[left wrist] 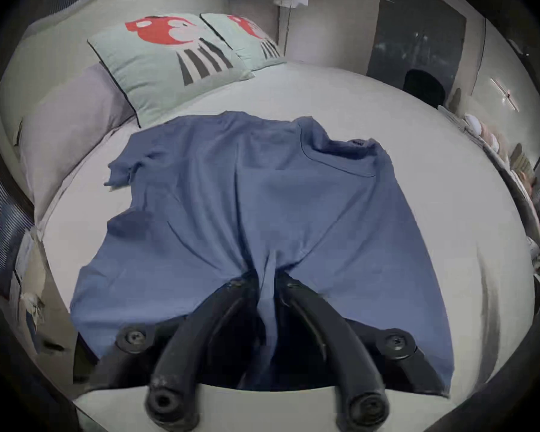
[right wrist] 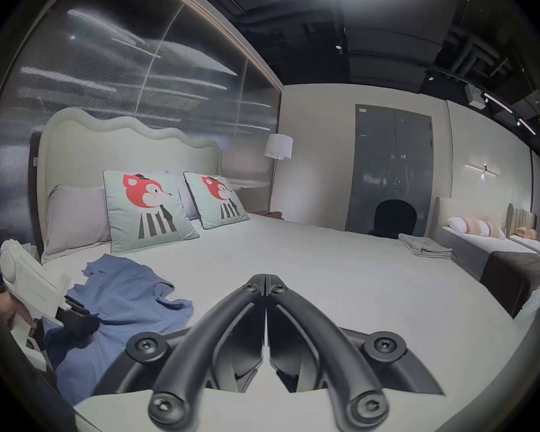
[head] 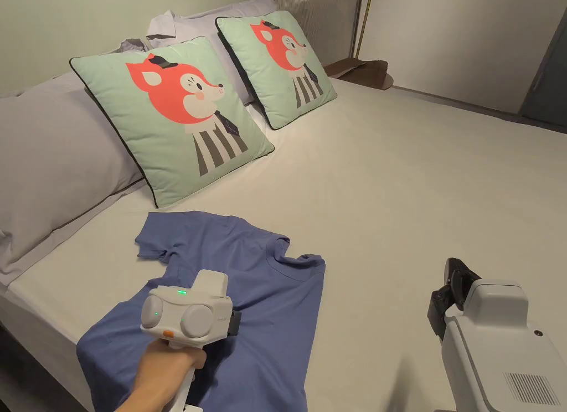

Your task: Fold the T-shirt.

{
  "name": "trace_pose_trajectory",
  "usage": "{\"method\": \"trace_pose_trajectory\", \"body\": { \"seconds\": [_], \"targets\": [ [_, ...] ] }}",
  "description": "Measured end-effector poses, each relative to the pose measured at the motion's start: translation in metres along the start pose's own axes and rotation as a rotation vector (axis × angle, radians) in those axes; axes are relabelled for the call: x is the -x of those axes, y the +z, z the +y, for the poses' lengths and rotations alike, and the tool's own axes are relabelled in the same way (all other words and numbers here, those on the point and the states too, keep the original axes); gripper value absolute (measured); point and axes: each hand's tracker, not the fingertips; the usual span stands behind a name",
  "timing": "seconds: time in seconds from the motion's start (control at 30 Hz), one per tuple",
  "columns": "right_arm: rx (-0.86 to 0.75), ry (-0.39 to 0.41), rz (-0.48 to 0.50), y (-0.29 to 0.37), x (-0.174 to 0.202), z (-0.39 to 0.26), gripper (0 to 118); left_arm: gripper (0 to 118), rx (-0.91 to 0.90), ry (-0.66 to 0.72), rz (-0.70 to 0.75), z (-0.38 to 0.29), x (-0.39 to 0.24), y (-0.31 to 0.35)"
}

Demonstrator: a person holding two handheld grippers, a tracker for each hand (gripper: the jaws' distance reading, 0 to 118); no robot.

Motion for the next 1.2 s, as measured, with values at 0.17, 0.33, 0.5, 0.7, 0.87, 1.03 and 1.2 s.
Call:
{"method": "trace_pose_trajectory", "body": {
  "seconds": [0.17, 0.33, 0.5, 0.7, 0.87, 1.03, 1.2],
  "targets": [
    [-0.015, -0.002, -0.008, 0.011, -0.007, 0.004, 0, 5, -0.08, 0.052, -0.022, 0.008, 0.003, 0.036],
    [-0.037, -0.009, -0.019, 0.023, -0.019, 0.011, 0, 4, -0.192, 0.068, -0.128, 0.027, -0.004, 0.089],
    [-0.067, -0.022, -0.052, 0.042, -0.038, 0.02, 0, 4, -0.325, -0.001, -0.204, 0.059, -0.037, 0.143],
    [-0.104, -0.029, -0.115, 0.07, -0.073, 0.026, 0, 4, -0.438, -0.101, -0.34, 0.1, -0.1, 0.2],
    [-0.129, -0.035, -0.201, 0.096, -0.11, 0.03, 0, 4, -0.495, -0.204, -0.456, 0.127, -0.169, 0.225],
    [-0.149, -0.024, -0.315, 0.128, -0.152, 0.031, 0, 4, -0.509, -0.308, -0.571, 0.14, -0.249, 0.232],
    [-0.147, -0.015, -0.428, 0.16, -0.191, 0.028, 0, 4, -0.484, -0.401, -0.692, 0.136, -0.326, 0.228]
  ]
}}
